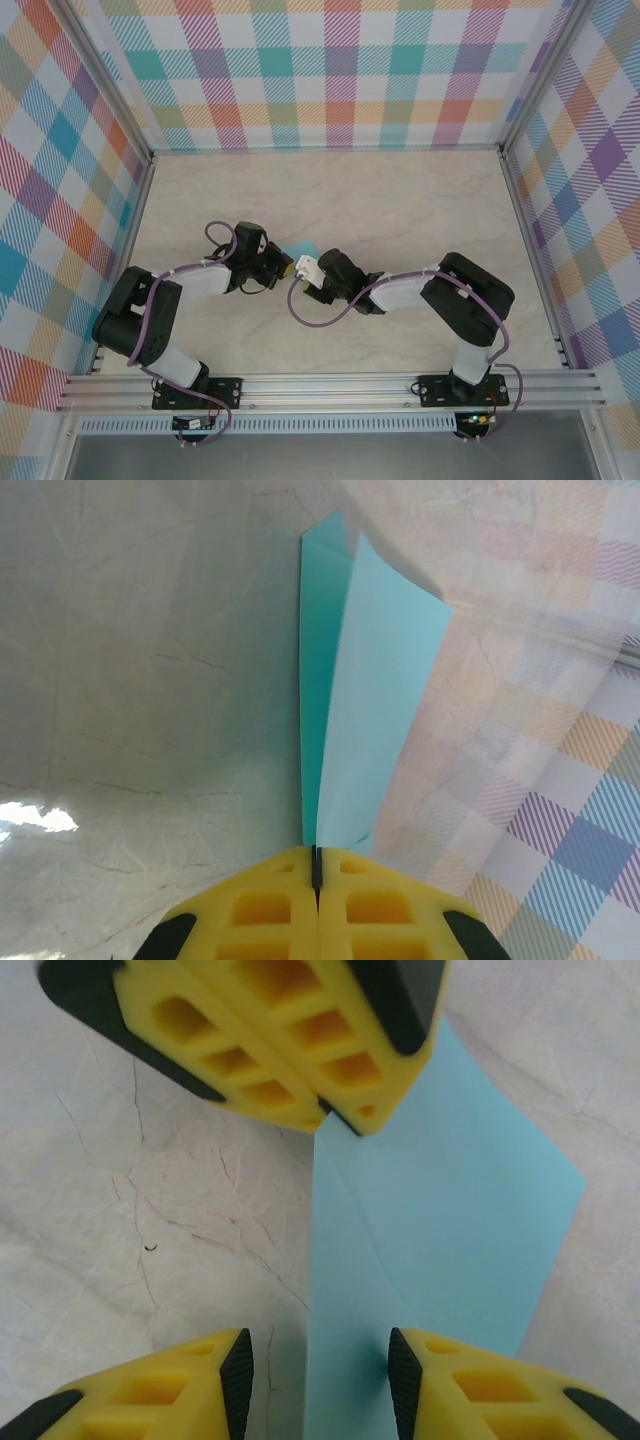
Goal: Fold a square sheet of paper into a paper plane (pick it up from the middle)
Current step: Fold the wing for the fifth time at the center of the table.
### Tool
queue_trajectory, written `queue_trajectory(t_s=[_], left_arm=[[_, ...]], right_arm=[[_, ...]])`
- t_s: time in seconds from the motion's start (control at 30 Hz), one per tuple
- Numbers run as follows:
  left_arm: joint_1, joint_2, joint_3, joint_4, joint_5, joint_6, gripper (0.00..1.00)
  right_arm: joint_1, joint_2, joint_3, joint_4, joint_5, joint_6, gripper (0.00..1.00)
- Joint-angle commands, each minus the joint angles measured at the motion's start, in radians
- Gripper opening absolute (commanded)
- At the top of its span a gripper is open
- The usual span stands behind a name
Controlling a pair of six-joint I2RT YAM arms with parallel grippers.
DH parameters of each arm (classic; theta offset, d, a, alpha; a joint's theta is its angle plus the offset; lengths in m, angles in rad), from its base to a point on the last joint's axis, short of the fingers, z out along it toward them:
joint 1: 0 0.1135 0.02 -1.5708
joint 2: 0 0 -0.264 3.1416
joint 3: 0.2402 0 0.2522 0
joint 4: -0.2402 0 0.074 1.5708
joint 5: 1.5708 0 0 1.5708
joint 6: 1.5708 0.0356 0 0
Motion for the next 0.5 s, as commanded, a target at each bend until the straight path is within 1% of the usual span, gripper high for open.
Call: queue_trajectory(t_s=[0.0, 0.27, 0.33, 0.47], left_arm=[[0.000, -0.027, 0.032, -0.051, 0.008, -0.004, 0.01], [-0.003, -0.026, 0.041, -0.076, 0.013, 0.000, 0.01], [-0.003, -0.027, 0.042, -0.080, 0.013, -0.001, 0.00], [-0.003, -0.030, 0.044, -0.087, 0.009, 0.004, 0.01]], right_arm=[[0.007, 0.024, 0.041, 0.036, 0.012, -0.030, 0.41], [0.007, 0.056, 0.067, 0.063, 0.042, -0.054, 0.34], [0.008, 0.060, 0.072, 0.064, 0.042, -0.056, 0.30], [0.008, 0.065, 0.077, 0.053, 0.037, -0.046, 0.17]])
